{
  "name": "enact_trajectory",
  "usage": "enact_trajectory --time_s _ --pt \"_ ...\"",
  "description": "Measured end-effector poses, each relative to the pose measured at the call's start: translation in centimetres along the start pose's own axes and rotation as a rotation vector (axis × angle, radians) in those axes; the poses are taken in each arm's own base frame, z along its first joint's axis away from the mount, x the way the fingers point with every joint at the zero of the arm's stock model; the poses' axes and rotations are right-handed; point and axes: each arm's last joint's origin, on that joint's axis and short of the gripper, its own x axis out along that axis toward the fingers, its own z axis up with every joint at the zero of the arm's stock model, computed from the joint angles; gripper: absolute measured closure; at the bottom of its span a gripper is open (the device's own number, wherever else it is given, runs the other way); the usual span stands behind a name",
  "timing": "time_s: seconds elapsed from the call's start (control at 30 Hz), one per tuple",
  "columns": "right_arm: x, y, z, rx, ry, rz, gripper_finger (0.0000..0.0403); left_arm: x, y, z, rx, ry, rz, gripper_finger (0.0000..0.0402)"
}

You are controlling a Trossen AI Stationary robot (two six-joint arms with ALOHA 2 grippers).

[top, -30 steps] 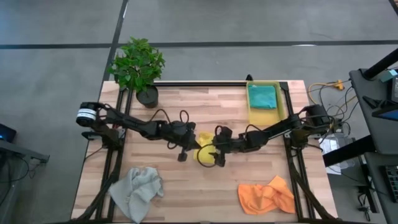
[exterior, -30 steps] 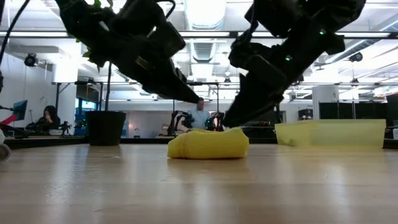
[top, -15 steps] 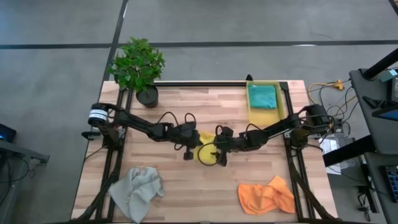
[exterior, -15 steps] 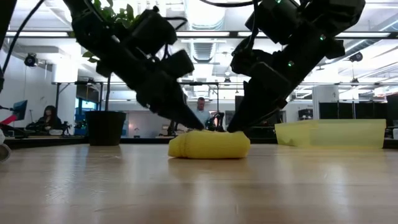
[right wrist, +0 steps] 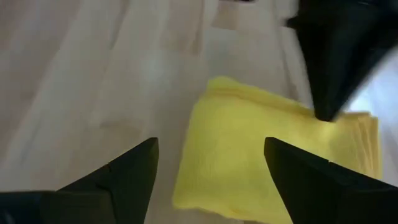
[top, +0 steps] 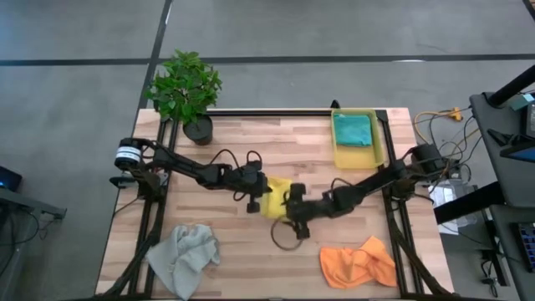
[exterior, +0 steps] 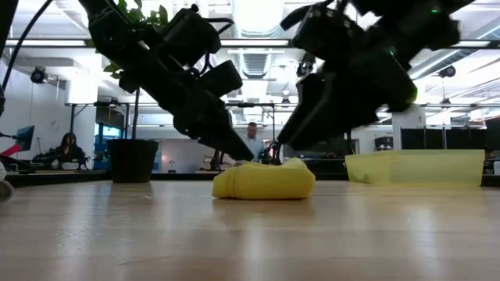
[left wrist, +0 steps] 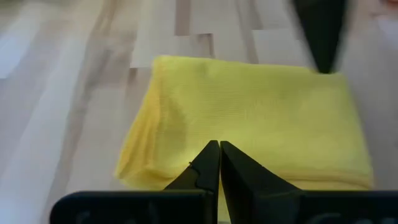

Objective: Fold microfiber towels
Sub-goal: Put the yellow microfiber towel into the yellow bin

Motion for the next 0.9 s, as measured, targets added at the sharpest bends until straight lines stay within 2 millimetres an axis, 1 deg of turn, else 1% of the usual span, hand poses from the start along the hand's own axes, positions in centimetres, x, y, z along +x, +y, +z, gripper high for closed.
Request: enact_trajectory --time_s 0.1,0.2,0.3,0.4,0.5,0.63,0.77,0.9 --pt "0.8 1.6 -0.7 -0.130 0.031 -0.083 0.0113 0.0 0.2 0.0 -0.003 0.002 0.015 0.0401" --pt "2.0 2.6 -1.1 -0.220 0.062 -0.139 0.0114 0.3 0.1 -0.3 -0.003 0.015 0.014 0.0401" --pt "3.7 3.3 -1.7 -0.288 0.110 -0.193 0.0116 0.7 0.1 -0.8 -0.002 0.036 0.009 0.0401" --pt "5.1 3.9 -1.6 -0.339 0.156 -0.260 0.0117 1.2 0.0 -1.3 -0.001 0.055 0.001 0.0401" --pt "6.0 4.3 -1.5 -0.364 0.213 -0.343 0.0117 1.6 -0.1 -1.8 -0.001 0.072 -0.013 0.0401" --pt "6.4 4.7 -1.2 -0.354 0.260 -0.398 0.0117 2.1 -0.2 -2.3 -0.001 0.091 -0.024 0.0401" --pt "6.6 5.1 -1.3 -0.363 0.274 -0.403 0.0120 2.5 -0.2 -2.6 -0.002 0.096 -0.040 0.0401" --pt "6.5 5.3 -1.7 -0.325 0.280 -0.407 0.0142 2.5 -0.2 -2.6 -0.002 0.096 -0.042 0.0402"
